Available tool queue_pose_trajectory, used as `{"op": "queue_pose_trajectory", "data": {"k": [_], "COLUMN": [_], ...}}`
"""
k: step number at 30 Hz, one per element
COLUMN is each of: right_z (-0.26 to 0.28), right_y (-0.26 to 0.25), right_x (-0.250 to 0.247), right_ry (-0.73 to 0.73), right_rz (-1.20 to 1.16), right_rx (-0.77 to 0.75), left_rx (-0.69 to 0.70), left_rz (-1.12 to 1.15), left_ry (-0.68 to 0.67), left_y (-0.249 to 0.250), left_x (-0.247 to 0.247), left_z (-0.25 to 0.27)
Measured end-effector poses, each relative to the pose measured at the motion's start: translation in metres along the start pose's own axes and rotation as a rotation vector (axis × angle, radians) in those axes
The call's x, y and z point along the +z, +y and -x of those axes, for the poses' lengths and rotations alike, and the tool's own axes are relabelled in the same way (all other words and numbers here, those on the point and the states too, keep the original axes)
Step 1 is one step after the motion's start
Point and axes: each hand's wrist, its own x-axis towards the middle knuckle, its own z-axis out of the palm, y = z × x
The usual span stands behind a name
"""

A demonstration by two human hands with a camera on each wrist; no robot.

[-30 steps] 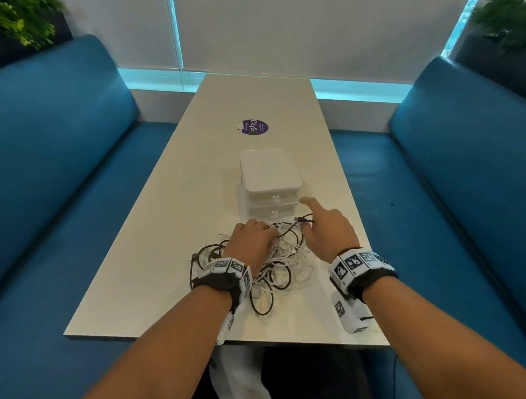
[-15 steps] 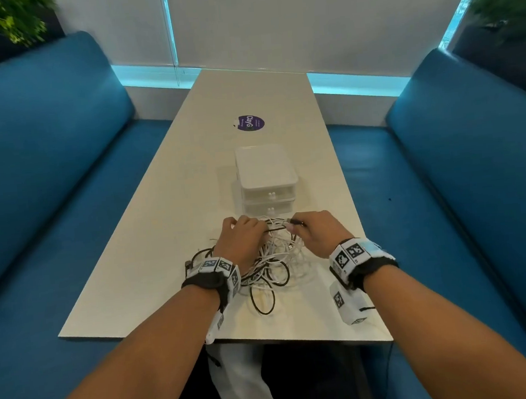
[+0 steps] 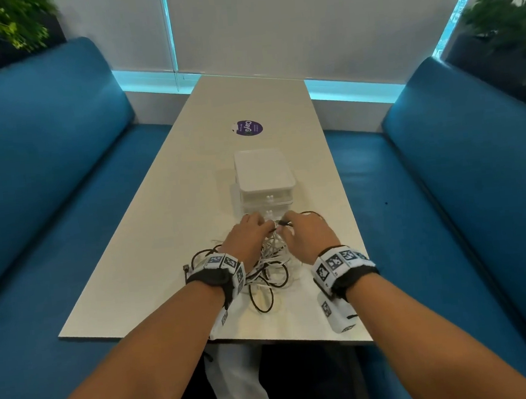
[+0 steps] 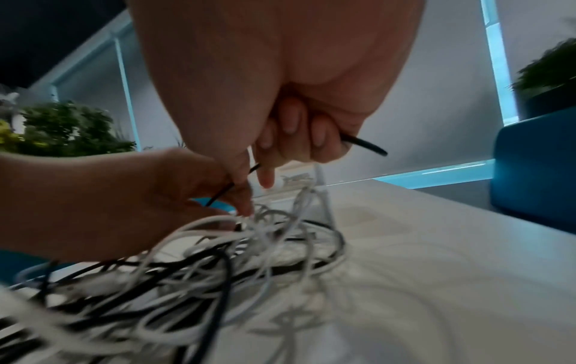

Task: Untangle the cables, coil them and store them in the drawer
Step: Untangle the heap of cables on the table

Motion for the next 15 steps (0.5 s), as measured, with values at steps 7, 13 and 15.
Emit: {"op": "queue_pose_trajectory", "data": {"k": [7,13,15], "right_z": [0.006,0.006,0.006], "right_y": [0.001,0.009,0.006], "right_x": [0.017,0.02,0.021], "right_ry": [-0.124,-0.141,-0.128], "right_rz": [0.002,-0.014,0.001], "right_rx": [0.053,0.081,0.077], "left_rx": [-0.131,-0.46,-0.534], "left_rz": [0.393,0.215,0.099], "left_ry": [0.099,-0.11,-0.406], "left_y": [-0.023,-0.071,-0.072], "left_x": [-0.027,-0.057,-0.063], "left_z": [0.028,0.056,0.063]}}
